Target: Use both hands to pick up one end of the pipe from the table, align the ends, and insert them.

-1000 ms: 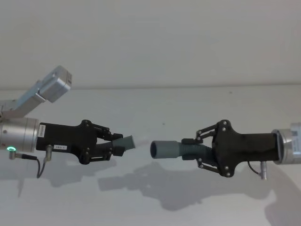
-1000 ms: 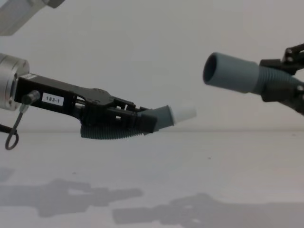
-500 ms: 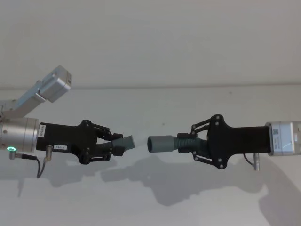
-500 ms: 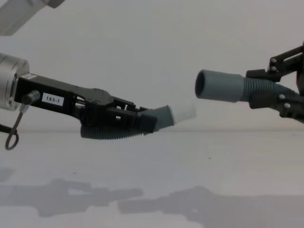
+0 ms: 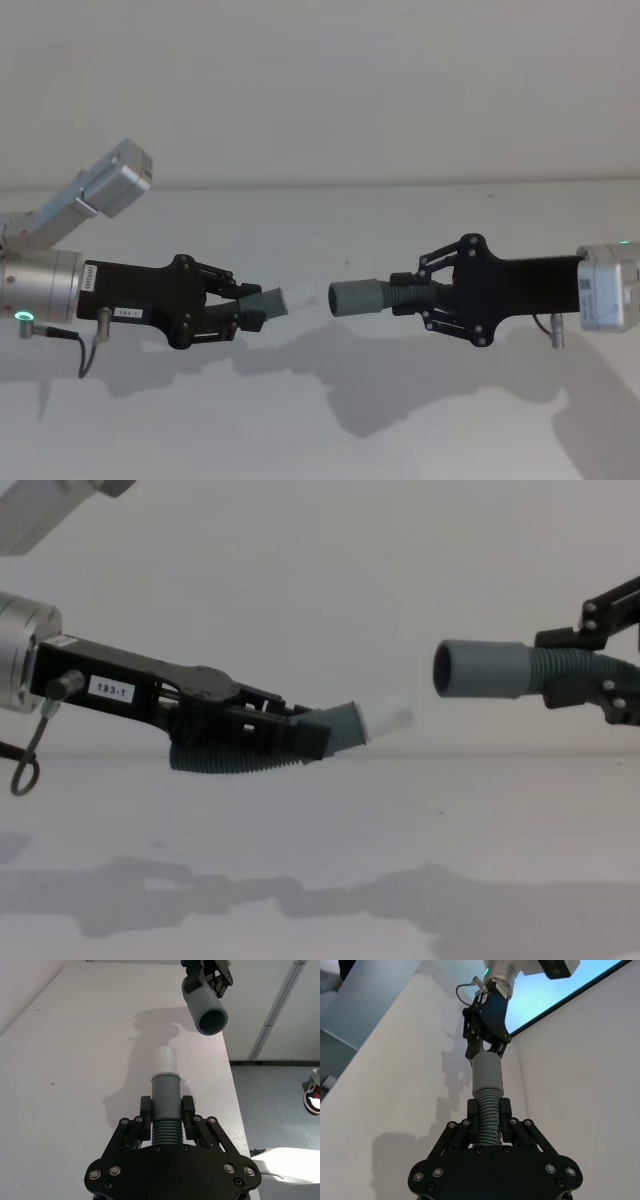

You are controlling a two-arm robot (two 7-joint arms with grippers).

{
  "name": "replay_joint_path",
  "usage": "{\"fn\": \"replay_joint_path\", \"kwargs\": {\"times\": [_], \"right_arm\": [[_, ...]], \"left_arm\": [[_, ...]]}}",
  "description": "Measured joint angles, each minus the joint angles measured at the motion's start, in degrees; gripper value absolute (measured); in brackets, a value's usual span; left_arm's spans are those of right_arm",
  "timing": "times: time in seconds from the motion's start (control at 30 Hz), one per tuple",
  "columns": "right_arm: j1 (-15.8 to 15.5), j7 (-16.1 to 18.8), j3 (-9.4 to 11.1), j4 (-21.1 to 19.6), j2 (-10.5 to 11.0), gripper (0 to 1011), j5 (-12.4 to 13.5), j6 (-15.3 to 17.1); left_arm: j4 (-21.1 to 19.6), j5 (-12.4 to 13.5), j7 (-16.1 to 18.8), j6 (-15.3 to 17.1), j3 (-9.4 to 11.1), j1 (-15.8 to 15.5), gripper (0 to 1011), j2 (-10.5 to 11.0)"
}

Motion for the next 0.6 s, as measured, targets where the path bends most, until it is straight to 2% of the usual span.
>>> {"fn": "replay_joint_path", "kwargs": {"times": [0.33, 0.6], "right_arm": [[1.16, -0.78, -0.85, 0.00, 0.45, 226, -4.37, -2.18], [2.00, -1.74, -1.38, 0.85, -0.02, 226, -6.52, -3.16]], "left_arm": [[0.00, 0.00, 0.00, 0.00, 0.00, 0.00, 327, 0.00], [0.00, 0.00, 0.00, 0.00, 0.00, 0.00, 327, 0.00]]}}
